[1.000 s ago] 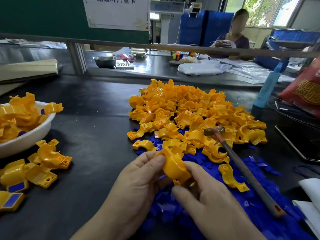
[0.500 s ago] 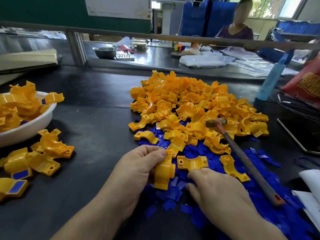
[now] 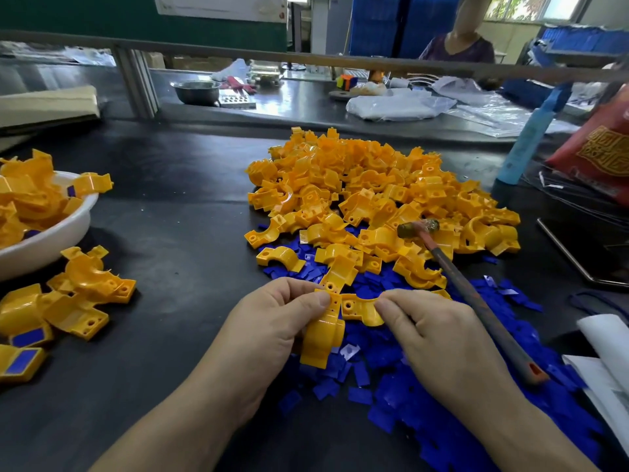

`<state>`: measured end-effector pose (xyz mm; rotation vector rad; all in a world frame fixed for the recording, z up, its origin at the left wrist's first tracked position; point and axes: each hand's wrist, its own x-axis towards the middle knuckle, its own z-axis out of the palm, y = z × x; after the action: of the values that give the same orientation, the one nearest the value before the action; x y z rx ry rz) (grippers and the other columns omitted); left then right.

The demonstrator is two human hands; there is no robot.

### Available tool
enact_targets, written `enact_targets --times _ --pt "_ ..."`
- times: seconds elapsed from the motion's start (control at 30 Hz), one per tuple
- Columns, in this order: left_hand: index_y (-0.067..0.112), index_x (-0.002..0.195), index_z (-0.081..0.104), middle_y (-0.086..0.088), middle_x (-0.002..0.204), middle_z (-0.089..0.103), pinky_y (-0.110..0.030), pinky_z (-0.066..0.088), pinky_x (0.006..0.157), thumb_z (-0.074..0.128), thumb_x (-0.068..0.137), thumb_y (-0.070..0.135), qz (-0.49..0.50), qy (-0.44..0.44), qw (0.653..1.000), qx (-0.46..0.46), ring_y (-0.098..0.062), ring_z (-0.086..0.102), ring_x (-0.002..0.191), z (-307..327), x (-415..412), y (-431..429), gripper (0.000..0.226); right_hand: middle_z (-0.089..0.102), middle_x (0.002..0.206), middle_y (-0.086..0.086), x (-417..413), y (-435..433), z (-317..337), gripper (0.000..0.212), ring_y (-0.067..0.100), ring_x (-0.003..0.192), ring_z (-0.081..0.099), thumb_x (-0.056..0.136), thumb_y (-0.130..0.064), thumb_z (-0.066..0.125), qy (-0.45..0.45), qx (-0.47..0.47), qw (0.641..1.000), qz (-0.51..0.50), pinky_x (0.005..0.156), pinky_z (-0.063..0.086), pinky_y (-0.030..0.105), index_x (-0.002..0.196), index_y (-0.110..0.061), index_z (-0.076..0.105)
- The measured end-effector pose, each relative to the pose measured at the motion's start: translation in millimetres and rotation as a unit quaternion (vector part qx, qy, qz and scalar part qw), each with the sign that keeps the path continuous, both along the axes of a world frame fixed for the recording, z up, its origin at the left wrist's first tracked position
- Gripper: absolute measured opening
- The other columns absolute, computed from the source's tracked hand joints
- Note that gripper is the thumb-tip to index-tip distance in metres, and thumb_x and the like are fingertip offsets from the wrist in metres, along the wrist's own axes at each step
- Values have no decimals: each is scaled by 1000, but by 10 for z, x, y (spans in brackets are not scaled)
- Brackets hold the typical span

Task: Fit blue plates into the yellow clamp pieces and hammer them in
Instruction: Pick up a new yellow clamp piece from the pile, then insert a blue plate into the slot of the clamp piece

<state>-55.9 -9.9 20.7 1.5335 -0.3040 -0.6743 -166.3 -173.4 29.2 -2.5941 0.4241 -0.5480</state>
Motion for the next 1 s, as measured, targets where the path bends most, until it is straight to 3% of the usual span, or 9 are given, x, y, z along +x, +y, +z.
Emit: enact_targets --times 0.1,0.17,0.3,0.4,0.5,0.63,0.77,0.9,1.0 --pt "27 91 75 -3 89 77 -44 59 78 71 65 47 4 -13 1000 9 -22 73 83 -29 5 -2 33 65 78 -17 -7 9 21 16 -6 87 57 88 -43 52 -49 103 993 -13 74 44 7 86 -43 68" --pt "32 89 75 -2 91 77 -40 59 76 71 63 50 1 -21 1000 9 -22 73 86 -43 8 3 31 65 76 -15 -11 19 27 15 -4 78 60 89 -38 55 -44 167 985 -5 68 47 10 85 -51 63" --pt "31 91 74 0 90 77 -26 55 62 73 62 48 -4 -30 1000 -6 -13 74 78 -57 0 8 34 70 74 -1 -4 59 45 25 12 66 68 92 -18 59 -55 361 931 25 60 54 21 109 -35 64" --pt "29 100 70 1 89 77 -23 55 60 76 57 50 -5 -46 999 -12 -13 74 76 -57 -16 -1 49 72 81 6 10 121 88 27 22 69 71 84 -16 65 -91 460 880 72 60 56 25 108 -27 61" --pt "32 102 67 -2 92 77 -23 56 61 81 52 56 -20 -64 997 -30 -16 75 80 -54 -47 -4 57 72 78 9 -6 175 134 13 24 66 70 85 -17 62 -109 454 879 97 58 57 27 95 -24 66" --pt "42 89 70 -1 93 77 -22 58 63 80 56 55 -45 -86 994 -52 -17 76 82 -43 -84 -13 37 66 78 -3 -43 221 127 12 12 61 64 87 -22 62 -95 340 931 88 54 53 21 88 -33 68" --pt "40 90 71 -2 93 77 -24 59 62 79 62 49 -55 -90 993 -59 -18 76 83 -38 -102 -17 31 63 83 -13 -52 224 129 12 6 72 62 85 -23 65 -103 274 951 96 57 49 14 89 -34 68" --pt "37 93 72 -4 95 77 -25 58 63 76 65 49 -68 -82 992 -65 -21 75 84 -39 -105 -16 30 61 86 -12 -34 217 73 18 7 72 61 84 -25 67 -99 277 952 88 59 50 16 96 -38 64" --pt "36 94 73 -3 98 76 -28 58 67 76 64 51 -73 -70 993 -65 -22 75 88 -38 -93 -10 34 61 89 -9 -20 214 56 23 10 72 61 75 -45 65 -107 302 944 76 59 53 20 97 -43 59"
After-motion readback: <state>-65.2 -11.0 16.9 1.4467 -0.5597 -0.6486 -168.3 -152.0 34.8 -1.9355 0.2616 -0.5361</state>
